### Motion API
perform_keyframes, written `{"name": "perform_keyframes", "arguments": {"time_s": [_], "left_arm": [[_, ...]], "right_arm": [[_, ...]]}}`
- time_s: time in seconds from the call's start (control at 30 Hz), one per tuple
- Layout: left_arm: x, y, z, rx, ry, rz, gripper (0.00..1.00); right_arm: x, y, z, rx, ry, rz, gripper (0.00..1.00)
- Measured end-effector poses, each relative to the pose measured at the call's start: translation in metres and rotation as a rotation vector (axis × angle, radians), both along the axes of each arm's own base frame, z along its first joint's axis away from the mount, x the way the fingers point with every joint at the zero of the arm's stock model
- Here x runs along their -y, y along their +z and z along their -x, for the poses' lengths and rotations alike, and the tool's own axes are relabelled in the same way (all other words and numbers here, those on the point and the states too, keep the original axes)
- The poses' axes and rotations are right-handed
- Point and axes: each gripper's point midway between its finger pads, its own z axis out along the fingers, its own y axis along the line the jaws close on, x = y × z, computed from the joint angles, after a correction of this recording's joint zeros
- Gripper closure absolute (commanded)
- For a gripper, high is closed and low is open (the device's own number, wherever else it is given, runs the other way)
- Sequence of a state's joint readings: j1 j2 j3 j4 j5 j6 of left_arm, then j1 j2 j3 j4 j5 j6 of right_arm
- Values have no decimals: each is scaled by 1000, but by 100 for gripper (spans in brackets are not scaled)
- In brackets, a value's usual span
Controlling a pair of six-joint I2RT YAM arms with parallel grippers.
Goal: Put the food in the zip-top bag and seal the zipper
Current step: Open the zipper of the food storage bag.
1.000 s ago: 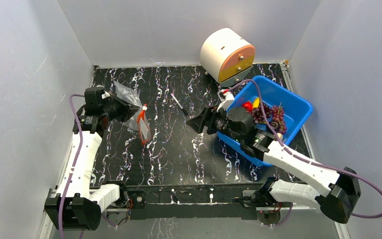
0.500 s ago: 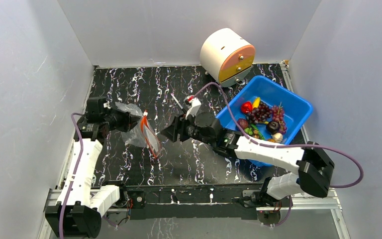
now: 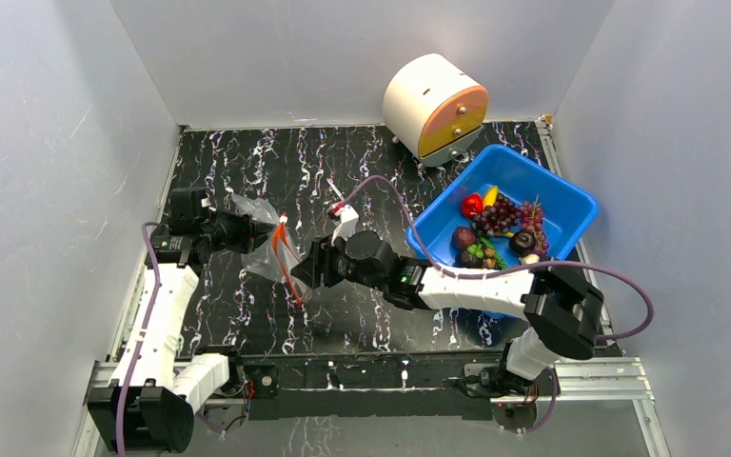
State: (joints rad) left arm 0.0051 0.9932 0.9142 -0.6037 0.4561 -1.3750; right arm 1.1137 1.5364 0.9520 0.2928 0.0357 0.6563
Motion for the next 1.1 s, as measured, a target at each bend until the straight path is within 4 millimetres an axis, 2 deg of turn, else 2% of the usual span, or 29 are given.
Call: {"name": "perform_keyframes", "arguments": {"time_s": [0.1,0.13,0.3,0.4,0.47,0.5,0.6,0.63,0.67,0.9,1.0,1.1], "left_arm": [[1,0,0,10,1,5,100],[1,-2,1,8,0,7,100],[4,-17,5,-18,-12,23,100],[5,-22,7,-16,-16,31,95],[6,-22,7,-5,-22,35,92],[6,-22,7,4,-26,37,86],[7,-21,6,21,-41,35,29],[8,-21,6,25,-45,35,14],[8,-21,6,31,-51,29,3],[7,-27,2,114,-164,-64,2],[4,-27,-1,161,-229,-138,2],[3,-19,-3,233,-328,-219,6]], "right_arm": [[-2,-15,-3,-15,-18,26,65],[-2,-19,-4,-19,-27,33,71],[0,-20,-11,-16,-72,31,94],[2,-24,-12,-19,-84,33,100],[2,-23,-13,-17,-90,32,100],[3,-23,-14,-17,-94,33,100],[4,-25,-16,-16,-106,40,100],[5,-25,-16,-15,-111,41,100],[6,-25,-17,-14,-118,43,100],[19,-33,-22,-16,-167,100,100],[29,-23,-23,-8,-183,90,100],[39,-11,-24,-6,-202,64,100]]}}
